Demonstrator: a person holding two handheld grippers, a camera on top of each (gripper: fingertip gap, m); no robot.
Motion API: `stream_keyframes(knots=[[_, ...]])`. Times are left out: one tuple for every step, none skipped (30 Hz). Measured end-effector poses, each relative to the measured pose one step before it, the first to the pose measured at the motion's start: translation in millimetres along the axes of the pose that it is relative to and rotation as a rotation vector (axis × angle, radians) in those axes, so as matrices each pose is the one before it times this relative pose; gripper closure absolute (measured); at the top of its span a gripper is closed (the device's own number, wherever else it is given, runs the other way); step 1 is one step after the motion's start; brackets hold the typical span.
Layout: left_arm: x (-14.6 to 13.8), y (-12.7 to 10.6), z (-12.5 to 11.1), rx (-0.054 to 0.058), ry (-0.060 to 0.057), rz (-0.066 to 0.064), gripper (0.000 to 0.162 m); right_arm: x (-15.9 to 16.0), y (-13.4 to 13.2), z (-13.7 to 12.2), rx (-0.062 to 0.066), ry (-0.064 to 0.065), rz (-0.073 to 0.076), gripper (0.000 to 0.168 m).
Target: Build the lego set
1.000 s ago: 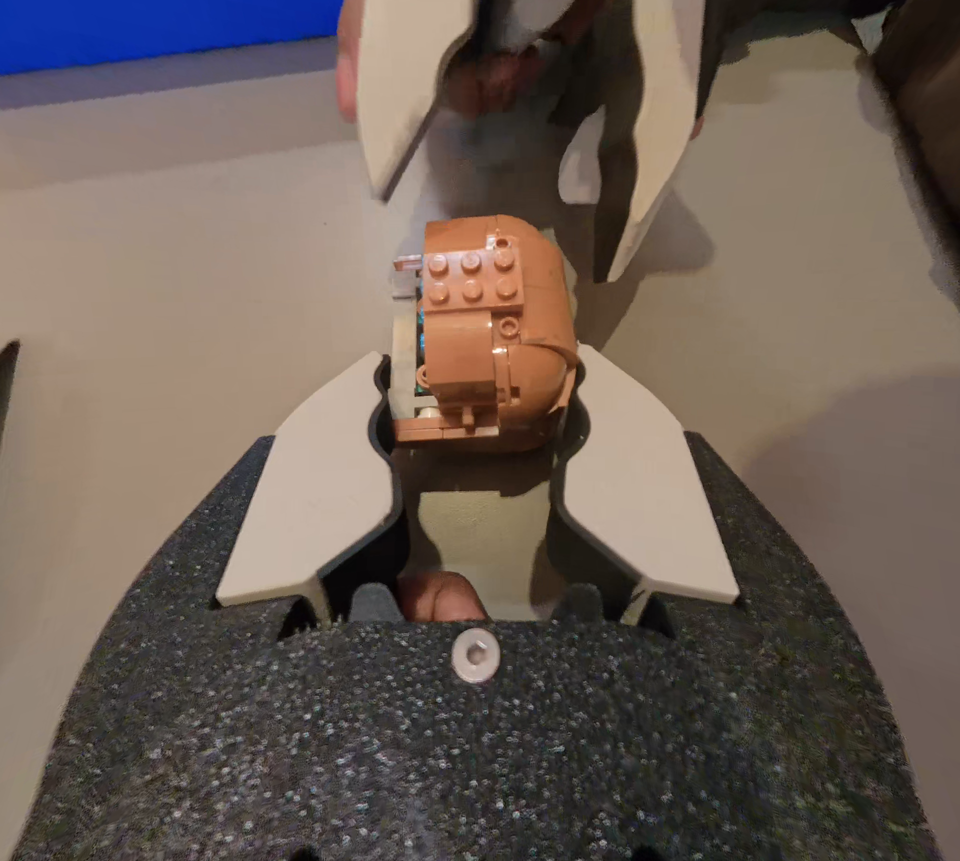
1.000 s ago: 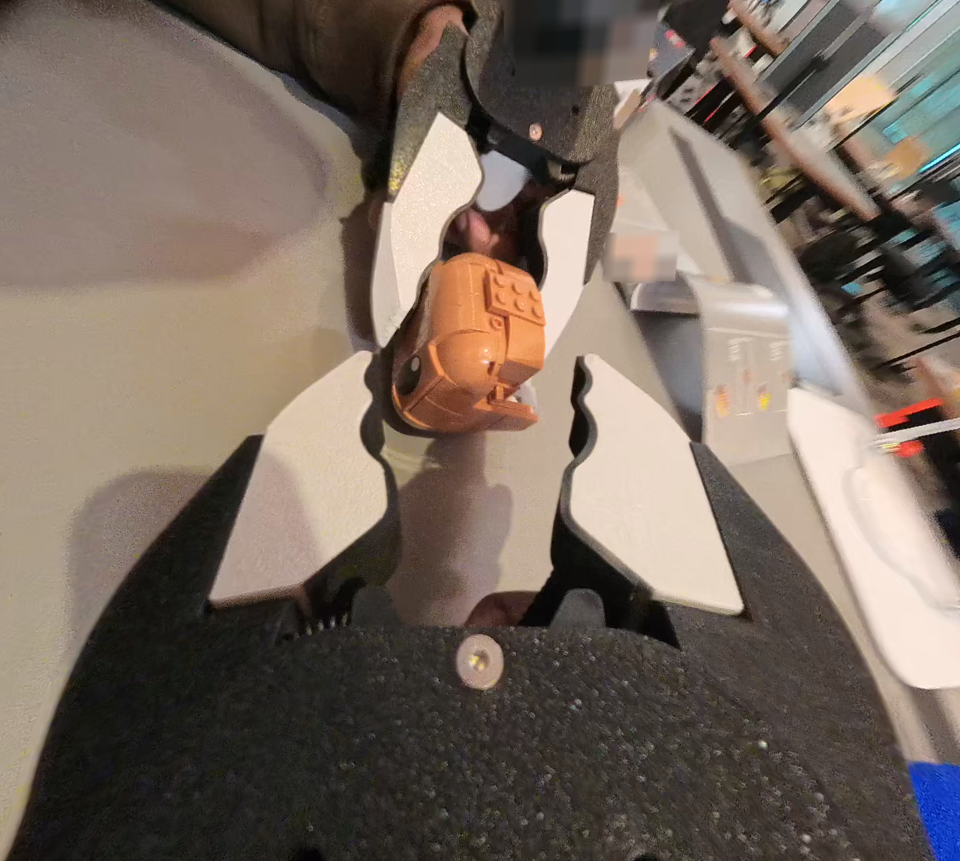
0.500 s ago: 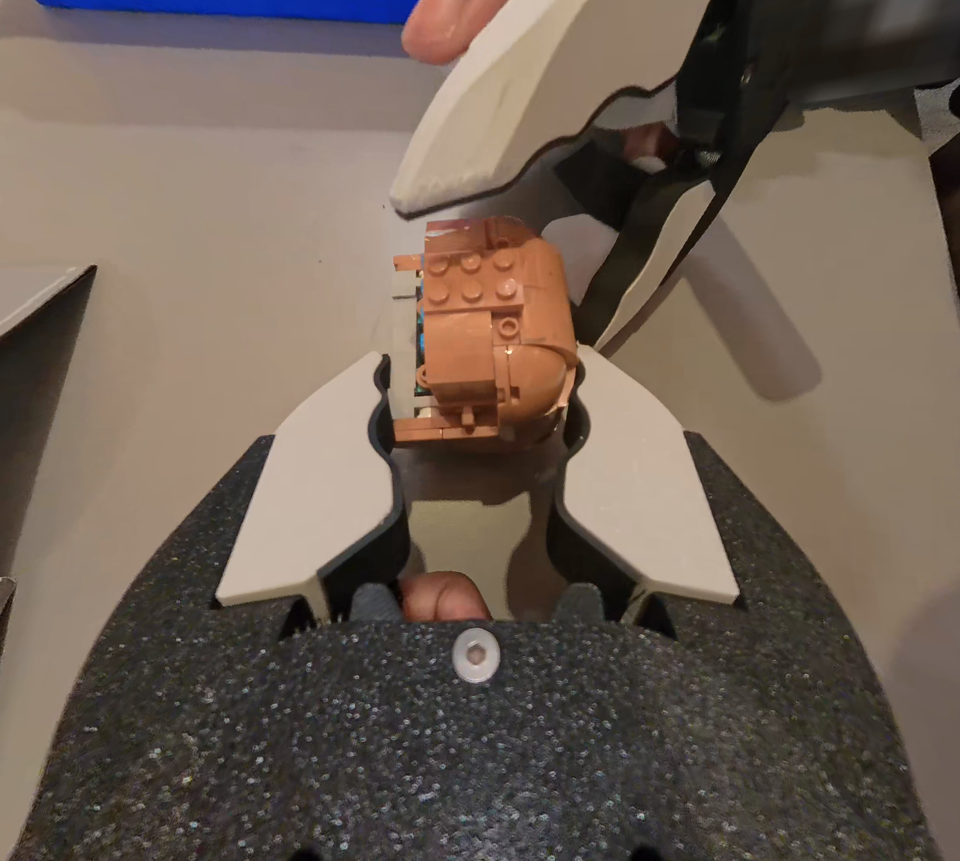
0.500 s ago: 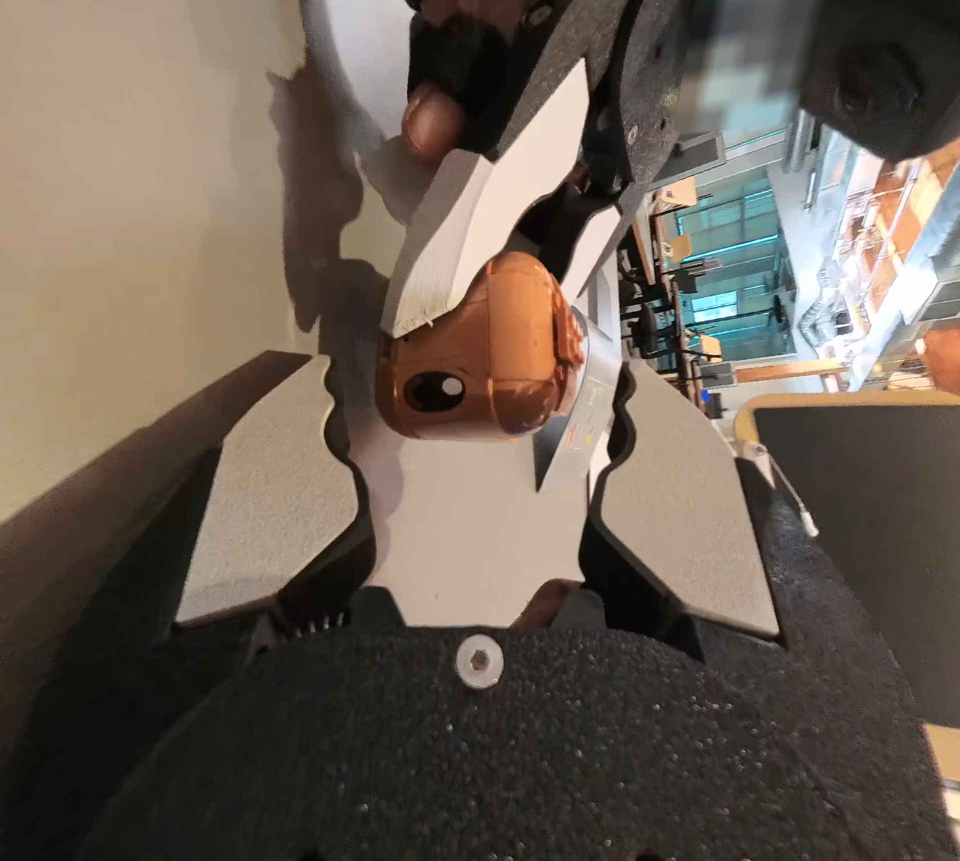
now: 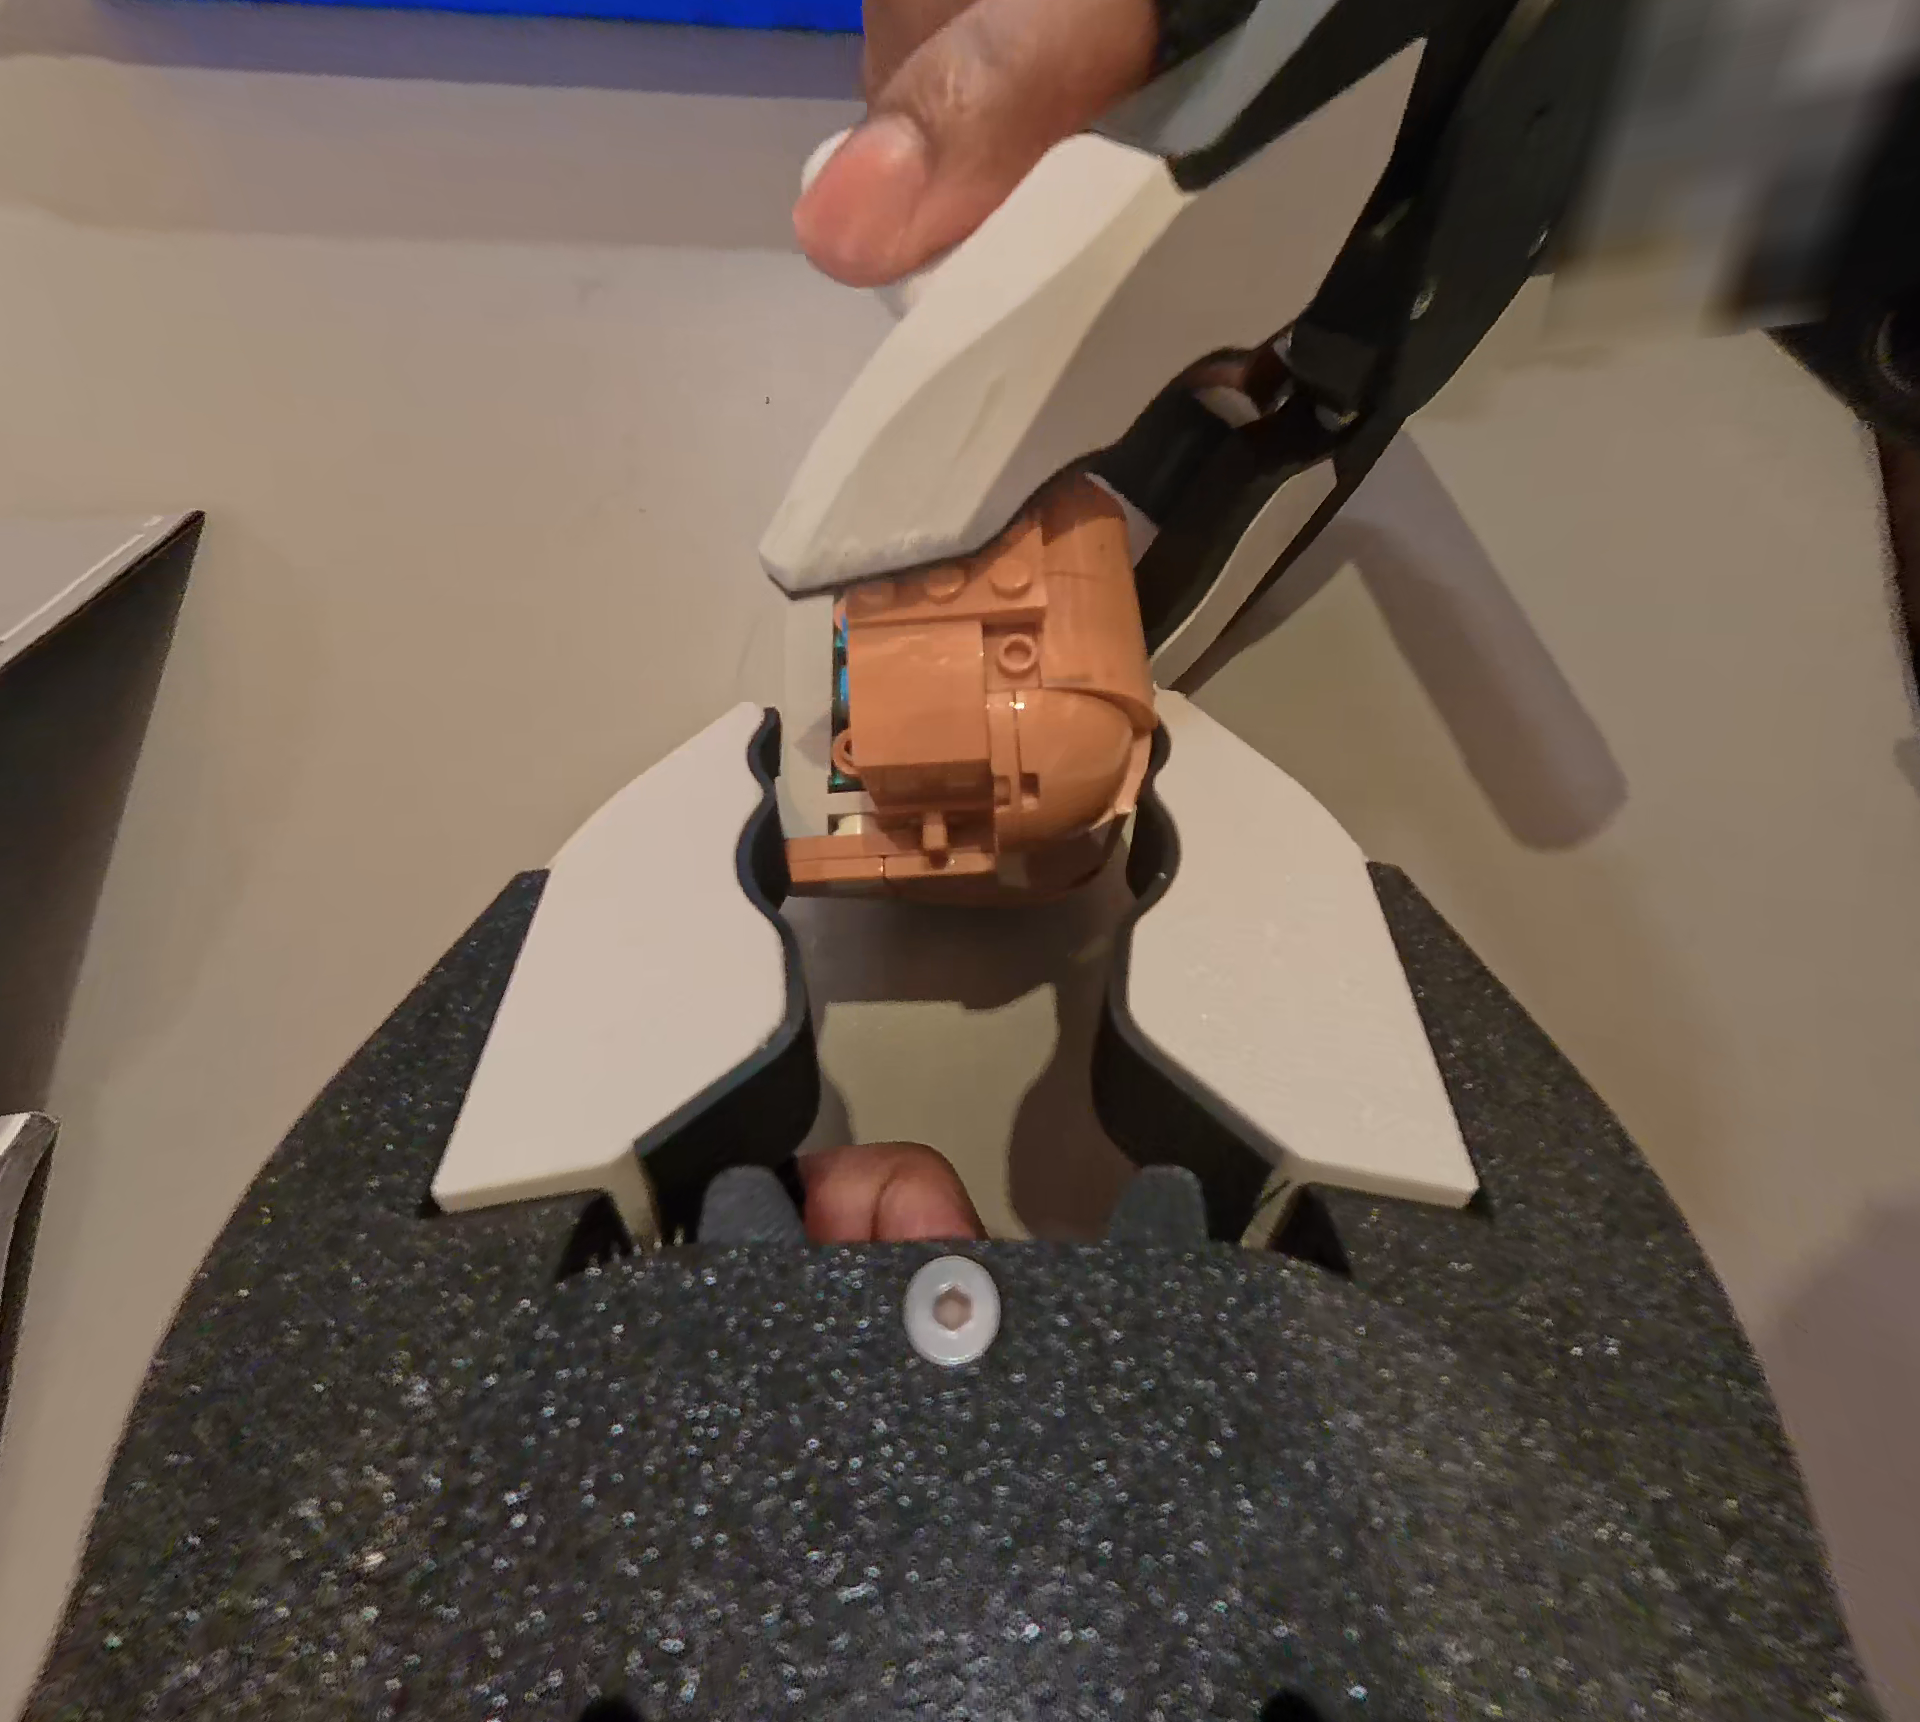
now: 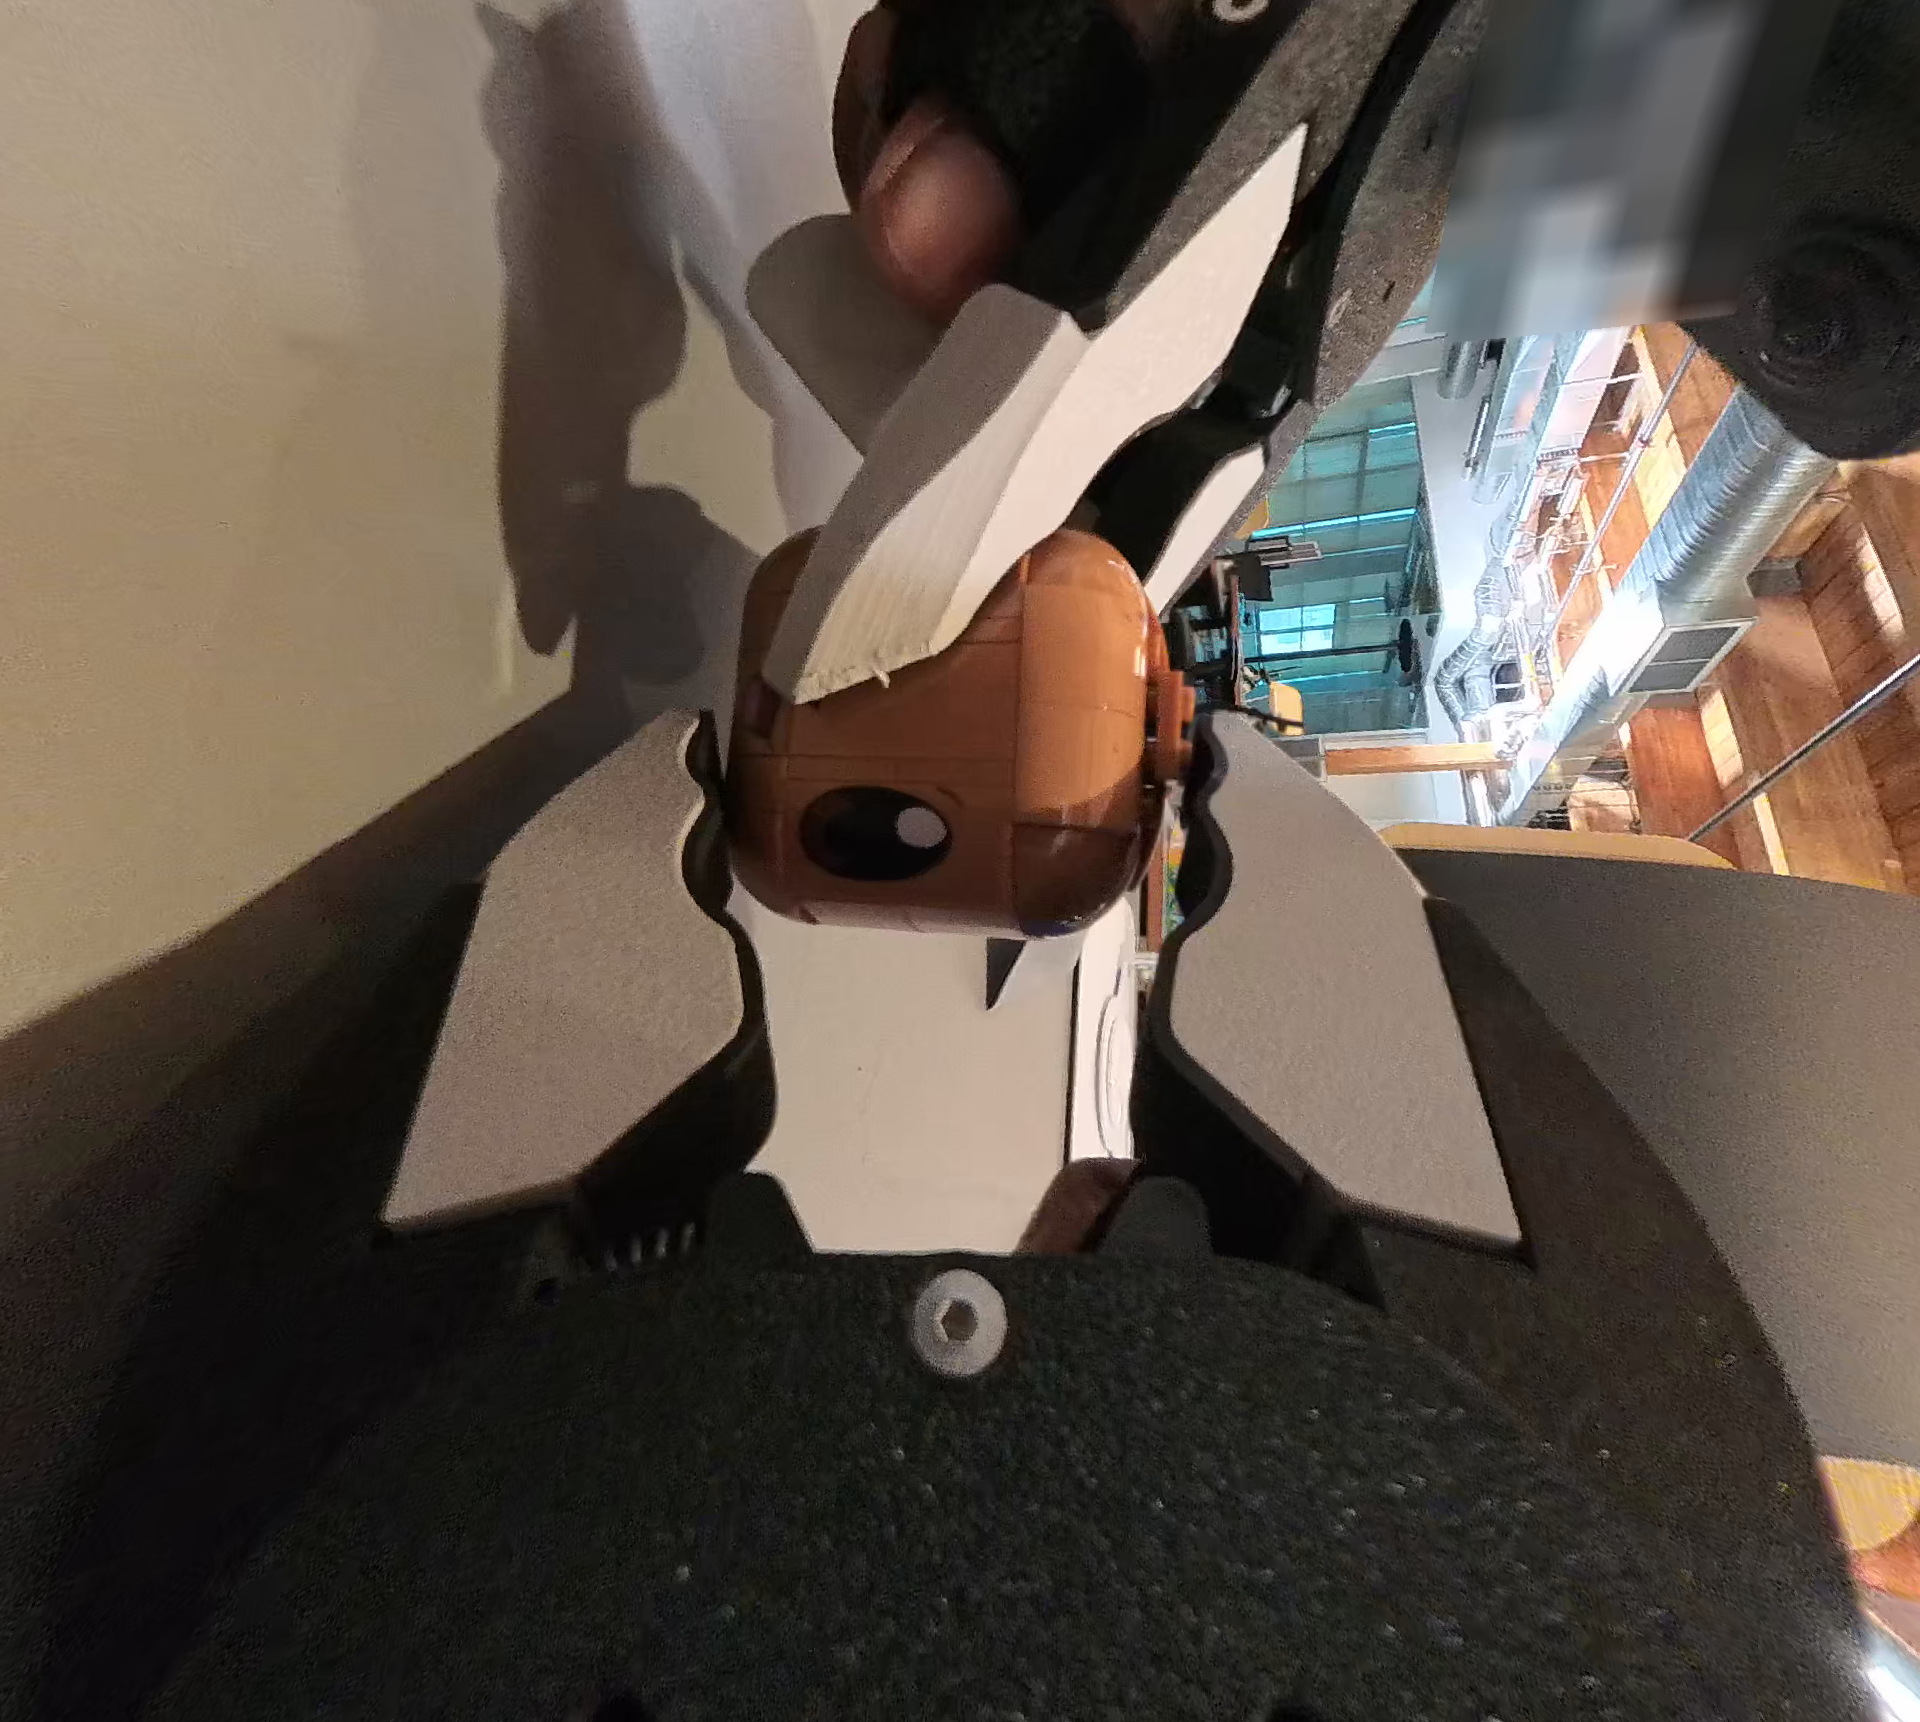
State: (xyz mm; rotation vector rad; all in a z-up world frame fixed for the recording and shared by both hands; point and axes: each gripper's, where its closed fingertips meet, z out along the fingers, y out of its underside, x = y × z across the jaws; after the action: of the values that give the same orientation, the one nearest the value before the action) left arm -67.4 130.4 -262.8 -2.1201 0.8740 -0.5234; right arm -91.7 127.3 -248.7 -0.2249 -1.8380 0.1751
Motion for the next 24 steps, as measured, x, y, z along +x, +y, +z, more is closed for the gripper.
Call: stream_keyframes(knots=[[-0.25, 0.35, -0.04, -0.0017, 0.0013, -0.0023, 0.098, -0.16, 0.41, 0.53, -0.0046, 0.0041, -0.0084, 0.083], [0.03, 0.66, 0.19, -0.0040, 0.0003, 0.0015, 0.098, -0.38, 0.00, 0.13, -0.0024, -0.0019, -0.0039, 0.083], [0.06, 0.22, 0.26, -0.0026, 0.0011, -0.0011, 0.098, -0.28, 0.00, -0.01, -0.0025, -0.0032, -0.0008, 0.083], [0.10, -0.24, 0.11, 0.0002, 0.0014, 0.0003, 0.098, 0.05, -0.11, -0.30, -0.0019, 0.0000, -0.0040, 0.084], [0.37, 0.09, -0.04, -0.0023, 0.0022, 0.0017, 0.098, -0.12, -0.39, -0.30, -0.0014, -0.0015, -0.0037, 0.084], [0.28, 0.18, 0.08, -0.0030, 0.0011, 0.0007, 0.098, -0.09, -0.21, -0.27, -0.0037, -0.0021, -0.0047, 0.084], [0.06, 0.16, 0.12, -0.0032, -0.0006, 0.0017, 0.098, -0.23, -0.08, -0.07, -0.0055, -0.0010, -0.0071, 0.084], [0.24, 0.35, 0.22, -0.0035, 0.0007, 0.0014, 0.098, -0.39, -0.13, -0.22, -0.0054, -0.0025, -0.0053, 0.084], [0.56, 0.71, 0.42, -0.0056, 0.0034, 0.0003, 0.098, -0.79, -0.24, -0.15, -0.0049, -0.0064, -0.0038, 0.084], [0.32, 0.67, 0.62, -0.0038, 0.0021, 0.0000, 0.098, -0.87, -0.04, -0.19, -0.0062, -0.0065, -0.0053, 0.084], [0.26, 0.72, 0.76, -0.0043, 0.0023, 0.0011, 0.098, -1.02, 0.05, -0.21, -0.0043, -0.0070, -0.0053, 0.084], [0.32, 0.57, 0.65, -0.0043, 0.0013, 0.0026, 0.098, -0.87, 0.08, -0.08, -0.0018, -0.0068, -0.0034, 0.084], [0.05, 0.40, 0.72, -0.0031, 0.0001, 0.0003, 0.098, -0.63, 0.23, -0.20, -0.0011, -0.0060, -0.0008, 0.084], [0.06, 0.07, 0.70, -0.0009, 0.0019, -0.0035, 0.098, -0.66, 0.36, -0.20, -0.0007, -0.0061, 0.0011, 0.084], [0.37, 0.25, 0.72, -0.0017, 0.0040, -0.0021, 0.098, -0.73, 0.06, -0.29, 0.0021, -0.0071, 0.0035, 0.084], [0.16, 0.25, 0.58, -0.0020, 0.0029, -0.0020, 0.098, -0.66, 0.11, -0.16, 0.0013, -0.0056, 0.0015, 0.084], [-0.04, 0.15, 0.67, -0.0007, -0.0004, 0.0017, 0.098, -0.63, 0.26, -0.21, 0.0003, -0.0028, -0.0027, 0.084], [0.24, 0.58, 0.74, -0.0039, 0.0010, 0.0009, 0.098, -0.70, 0.07, -0.06, 0.0013, -0.0048, -0.0007, 0.084], [-0.10, 0.13, 0.49, -0.0005, -0.0002, -0.0008, 0.098, -0.49, 0.21, -0.11, -0.0004, -0.0015, -0.0003, 0.084], [-0.10, 0.10, 0.36, -0.0005, 0.0005, -0.0002, 0.098, -0.26, 0.12, -0.05, 0.0004, 0.0006, 0.0003, 0.084], [0.14, 0.00, 0.23, -0.0009, 0.0004, 0.0003, 0.098, -0.13, 0.04, -0.21, 0.0019, -0.0015, 0.0011, 0.084], [-0.35, -0.28, 0.10, 0.0020, -0.0014, -0.0036, 0.098, 0.13, 0.44, 0.08, -0.0001, -0.0009, 0.0026, 0.084], [-0.86, -0.72, -0.09, 0.0054, -0.0017, -0.0083, 0.098, 0.52, 0.78, 0.26, -0.0021, 0.0043, 0.0071, 0.084], [-0.78, -0.44, -0.26, 0.0036, -0.0004, -0.0061, 0.098, 0.56, 0.63, 0.45, -0.0025, 0.0074, 0.0113, 0.084]])
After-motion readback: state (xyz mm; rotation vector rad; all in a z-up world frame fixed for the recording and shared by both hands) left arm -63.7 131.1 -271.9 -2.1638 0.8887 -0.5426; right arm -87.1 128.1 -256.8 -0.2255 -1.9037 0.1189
